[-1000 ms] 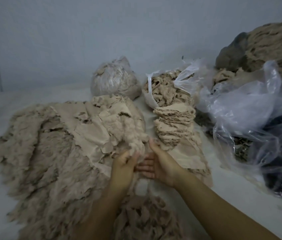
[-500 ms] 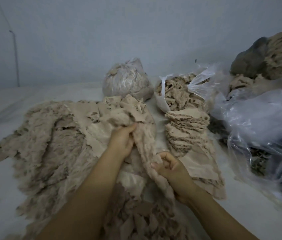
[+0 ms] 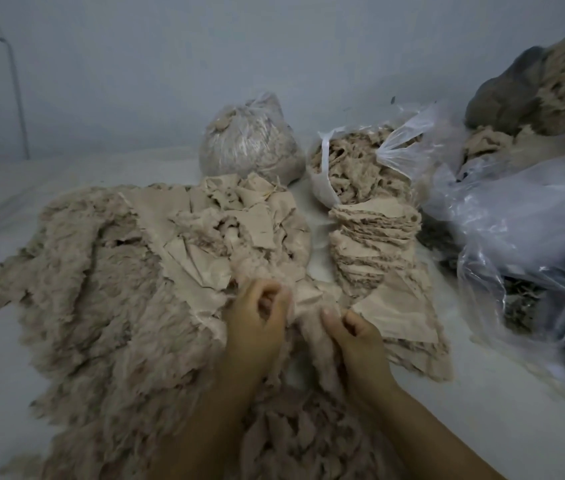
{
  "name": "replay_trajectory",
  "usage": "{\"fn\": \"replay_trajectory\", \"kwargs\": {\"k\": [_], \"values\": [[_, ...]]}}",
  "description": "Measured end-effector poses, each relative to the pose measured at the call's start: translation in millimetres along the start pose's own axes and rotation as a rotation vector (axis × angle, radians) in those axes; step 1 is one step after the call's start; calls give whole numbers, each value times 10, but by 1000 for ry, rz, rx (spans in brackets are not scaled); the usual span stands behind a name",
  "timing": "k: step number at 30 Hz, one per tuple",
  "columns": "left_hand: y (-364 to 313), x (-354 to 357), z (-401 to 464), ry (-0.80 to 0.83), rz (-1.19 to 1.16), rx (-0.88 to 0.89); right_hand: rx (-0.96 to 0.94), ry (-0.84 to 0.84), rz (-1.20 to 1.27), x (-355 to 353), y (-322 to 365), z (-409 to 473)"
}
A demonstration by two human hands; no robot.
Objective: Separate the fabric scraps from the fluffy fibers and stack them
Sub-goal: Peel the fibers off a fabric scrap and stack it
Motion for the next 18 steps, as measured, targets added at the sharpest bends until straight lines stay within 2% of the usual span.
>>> {"fn": "replay_trajectory", "kwargs": {"k": [3, 4, 8, 10, 13, 18], "values": [[131, 383, -184, 358, -201, -295, -11, -6, 27, 29, 6, 18], [156, 454, -225, 379, -287, -359, -26, 1, -8, 25, 5, 13], [246, 503, -276, 199, -714, -621, -79, -36, -82, -101, 41, -13], [238, 509, -267, 202, -787, -630, -45, -38, -17, -148, 22, -11], [218, 516, -262, 232, -753, -605, 14, 22, 32, -86, 5, -14], [144, 534, -287, 290, -810, -571, -167, -47, -200, -31, 88, -38]]}}
Point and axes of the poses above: each hand's wrist, its own z-axis towards the middle knuckle, its own x-axis out of the palm, y = z × x, the point moved 6 cm from there along z, towards the middle knuckle, and after that the axes turned 8 degrees about x, right-handed, at the moved point
